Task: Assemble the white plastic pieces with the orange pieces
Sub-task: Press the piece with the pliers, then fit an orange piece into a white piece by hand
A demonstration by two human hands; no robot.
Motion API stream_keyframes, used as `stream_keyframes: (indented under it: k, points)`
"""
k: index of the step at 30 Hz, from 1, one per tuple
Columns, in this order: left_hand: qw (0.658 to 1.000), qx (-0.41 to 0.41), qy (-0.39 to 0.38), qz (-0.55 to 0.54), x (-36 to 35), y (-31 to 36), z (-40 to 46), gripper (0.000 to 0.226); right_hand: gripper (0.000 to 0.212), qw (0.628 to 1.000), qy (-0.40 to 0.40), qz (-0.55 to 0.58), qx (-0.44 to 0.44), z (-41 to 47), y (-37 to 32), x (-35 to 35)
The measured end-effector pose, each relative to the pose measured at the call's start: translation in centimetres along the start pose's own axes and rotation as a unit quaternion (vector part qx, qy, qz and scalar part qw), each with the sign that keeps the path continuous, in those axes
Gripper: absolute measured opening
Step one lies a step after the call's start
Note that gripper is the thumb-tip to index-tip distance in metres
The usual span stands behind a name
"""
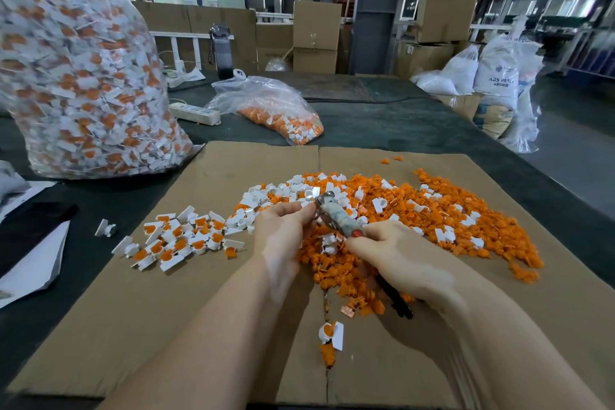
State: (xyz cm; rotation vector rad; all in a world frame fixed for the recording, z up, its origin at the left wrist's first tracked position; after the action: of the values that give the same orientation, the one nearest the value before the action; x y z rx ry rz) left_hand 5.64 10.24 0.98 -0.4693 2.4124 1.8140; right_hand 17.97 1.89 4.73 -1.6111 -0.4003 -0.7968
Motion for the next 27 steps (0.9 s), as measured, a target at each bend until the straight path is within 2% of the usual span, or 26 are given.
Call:
stream_keyframes:
  k: [12, 15, 17, 19, 22, 27]
  points:
    - [1.000, 0.000, 0.017, -0.017, -0.2, -0.5, -0.4, 0.011, 0.036, 0.988, 0.110, -0.102, 0.045, -0.1, 0.7, -0.3]
    - [1.000, -0.018, 0.012, -0.009, 0.0, -0.3, -0.4, 0.004, 0.041, 0.985, 0.142, -0.080, 0.047, -0.1, 1.3, 0.0]
    - [0.998, -0.054, 0.016, 0.025, 0.6, -0.2, -0.4, 0.003, 0.042, 0.980, 0.177, -0.075, 0.046, 0.0, 1.9, 0.5]
    - [0.990, -0.113, 0.021, 0.086, 1.4, -0.2, -0.4, 0.012, 0.039, 0.967, 0.232, -0.101, 0.037, 0.3, 2.7, 1.0]
    - [0.959, -0.201, 0.019, 0.198, 2.2, -0.6, -0.7, 0.020, 0.039, 0.932, 0.300, -0.205, 0.014, 0.9, 4.3, 1.6]
    - [0.921, -0.291, 0.022, 0.259, 2.2, -1.1, -1.2, 0.024, 0.055, 0.886, 0.313, -0.342, 0.011, 1.6, 6.3, 1.4]
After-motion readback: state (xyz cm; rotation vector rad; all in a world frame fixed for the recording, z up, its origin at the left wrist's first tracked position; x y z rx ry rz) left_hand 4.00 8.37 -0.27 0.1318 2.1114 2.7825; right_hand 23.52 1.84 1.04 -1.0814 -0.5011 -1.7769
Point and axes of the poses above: each hand's wrist, its own z-axis towards the middle knuckle, its own x-axis out of the back of the hand, y = z × x, the point moved 4 cm from there along z, towards the middle knuckle, and after that the axes turned 12 degrees about y, right-handed, at the moved point
